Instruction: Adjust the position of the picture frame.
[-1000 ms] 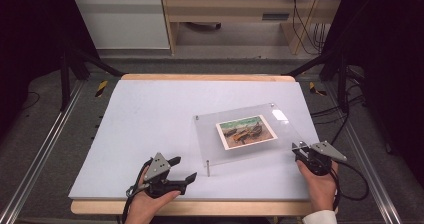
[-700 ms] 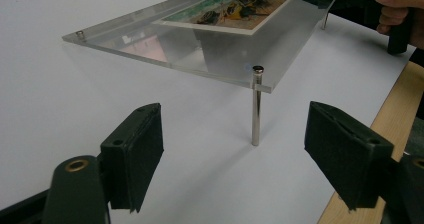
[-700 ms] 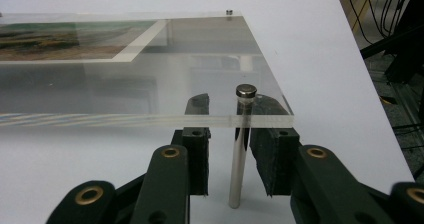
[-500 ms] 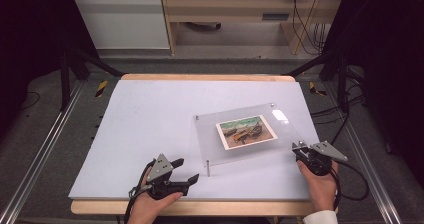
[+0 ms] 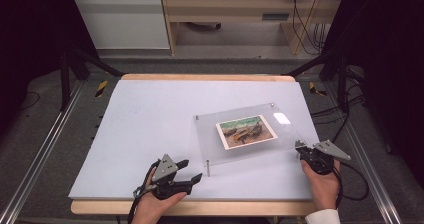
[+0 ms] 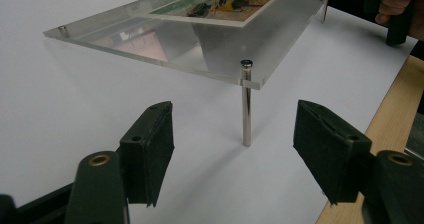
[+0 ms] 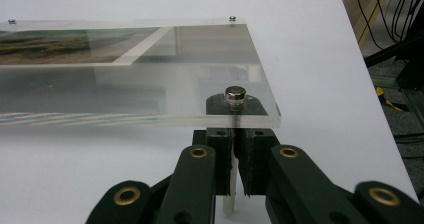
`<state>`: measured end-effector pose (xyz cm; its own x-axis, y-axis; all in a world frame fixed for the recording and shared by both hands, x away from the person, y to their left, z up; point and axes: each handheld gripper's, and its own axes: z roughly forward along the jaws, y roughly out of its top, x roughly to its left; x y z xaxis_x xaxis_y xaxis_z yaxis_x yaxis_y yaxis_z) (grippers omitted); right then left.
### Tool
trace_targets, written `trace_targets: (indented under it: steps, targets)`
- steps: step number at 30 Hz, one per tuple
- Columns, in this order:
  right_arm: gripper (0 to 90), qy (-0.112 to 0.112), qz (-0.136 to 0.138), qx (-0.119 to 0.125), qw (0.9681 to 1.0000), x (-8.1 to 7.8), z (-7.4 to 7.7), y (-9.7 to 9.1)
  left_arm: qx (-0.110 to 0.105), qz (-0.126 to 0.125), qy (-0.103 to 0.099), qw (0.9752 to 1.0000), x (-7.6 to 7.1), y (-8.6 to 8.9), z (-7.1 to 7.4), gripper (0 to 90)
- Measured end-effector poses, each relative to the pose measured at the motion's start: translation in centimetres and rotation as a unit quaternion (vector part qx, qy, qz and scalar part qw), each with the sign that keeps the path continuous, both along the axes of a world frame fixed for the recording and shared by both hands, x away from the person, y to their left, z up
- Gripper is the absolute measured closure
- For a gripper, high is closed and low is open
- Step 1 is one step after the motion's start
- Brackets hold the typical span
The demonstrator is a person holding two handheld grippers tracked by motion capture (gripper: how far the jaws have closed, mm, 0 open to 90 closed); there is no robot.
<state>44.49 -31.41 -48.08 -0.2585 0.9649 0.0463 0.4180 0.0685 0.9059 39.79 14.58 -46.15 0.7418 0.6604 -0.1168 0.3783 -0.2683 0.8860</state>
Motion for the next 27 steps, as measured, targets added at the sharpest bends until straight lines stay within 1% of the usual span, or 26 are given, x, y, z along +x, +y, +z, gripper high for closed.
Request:
trace_targets:
  steps: [2,3,6,7,8,9,10,11,12,13,14,15,16,17,18,20,22,24,25,26,27]
  targets:
    - [85.0,0.0,0.0,0.001,1.0,0.0,0.1,0.0,0.001,0.0,0.0,1.0,0.0,-0.1,0.0,33.8]
    - [85.0,-0.004,0.002,0.004,1.0,-0.1,0.3,0.0,0.0,-0.002,0.003,1.0,0.1,-0.2,-0.1,36.2]
    - [85.0,-0.003,0.001,0.008,1.0,-0.2,0.5,0.1,-0.002,-0.003,0.013,0.9999,0.3,-0.4,-0.3,40.5]
    - [85.0,-0.003,0.001,0.008,1.0,-0.2,0.5,0.1,-0.002,-0.005,0.014,0.9999,0.4,-0.5,-0.4,40.5]
    - [85.0,-0.004,0.001,0.007,1.0,-0.2,0.6,0.0,-0.005,-0.006,0.017,0.9998,0.5,-0.7,-0.5,43.2]
    - [85.0,0.001,0.001,0.012,0.9999,-0.2,0.7,0.1,-0.009,-0.009,0.013,0.9998,0.7,-0.9,-0.6,48.8]
    - [85.0,0.001,0.0,0.012,0.9999,-0.3,0.7,0.1,-0.012,-0.008,0.012,0.9998,0.9,-1.1,-0.6,51.9]
    - [85.0,0.001,0.0,0.012,0.9999,-0.3,0.7,0.1,-0.012,-0.008,0.012,0.9998,0.9,-1.1,-0.6,54.0]
    - [85.0,0.001,-0.001,0.016,0.9999,-0.3,0.8,0.1,-0.017,-0.01,0.013,0.9997,1.0,-1.3,-0.7,56.6]
    - [85.0,0.001,-0.001,0.016,0.9999,-0.3,0.8,0.1,-0.019,-0.012,0.013,0.9997,1.1,-1.5,-0.9,56.6]
    - [84.9,0.001,-0.001,0.017,0.9998,-0.3,0.9,0.2,-0.019,-0.013,0.014,0.9996,1.1,-1.7,-1.0,60.6]
    - [84.9,0.001,-0.001,0.017,0.9998,-0.3,0.9,0.2,-0.02,-0.012,0.015,0.9996,1.2,-1.9,-1.2,60.6]
    - [85.0,0.001,-0.002,0.017,0.9998,-0.3,1.0,0.2,-0.027,-0.012,0.017,0.9994,1.2,-2.1,-1.3,62.6]
    - [84.9,0.002,-0.002,0.021,0.9998,-0.4,1.0,0.2,-0.03,-0.015,0.017,0.9993,1.3,-2.3,-1.3,67.6]
    - [84.9,0.002,-0.001,0.021,0.9998,-0.4,1.1,0.2,-0.032,-0.012,0.009,0.9994,1.4,-2.6,-1.3,68.7]
    - [84.9,0.002,-0.001,0.021,0.9998,-0.4,1.1,0.2,-0.035,-0.011,0.007,0.9993,1.5,-2.8,-1.3,69.7]
    - [84.9,0.002,-0.001,0.022,0.9998,-0.5,1.1,0.2,-0.046,-0.005,0.006,0.9989,1.8,-3.0,-1.4,72.4]
    - [84.9,0.001,0.0,0.024,0.9997,-0.5,1.1,0.2,-0.055,-0.001,-0.003,0.9985,2.2,-3.0,-1.3,76.5]
    - [84.9,0.001,0.001,0.026,0.9996,-0.5,1.2,0.2,-0.065,0.001,0.001,0.9979,2.3,-2.9,-1.4,77.6]
    - [85.0,-0.001,0.0,0.024,0.9997,-0.5,1.2,0.2,-0.065,0.001,0.001,0.9979,2.3,-2.9,-1.4,79.5]
    - [85.0,-0.001,0.0,0.024,0.9997,-0.5,1.2,0.2,-0.079,0.0,0.005,0.9969,2.4,-2.8,-1.6,79.5]
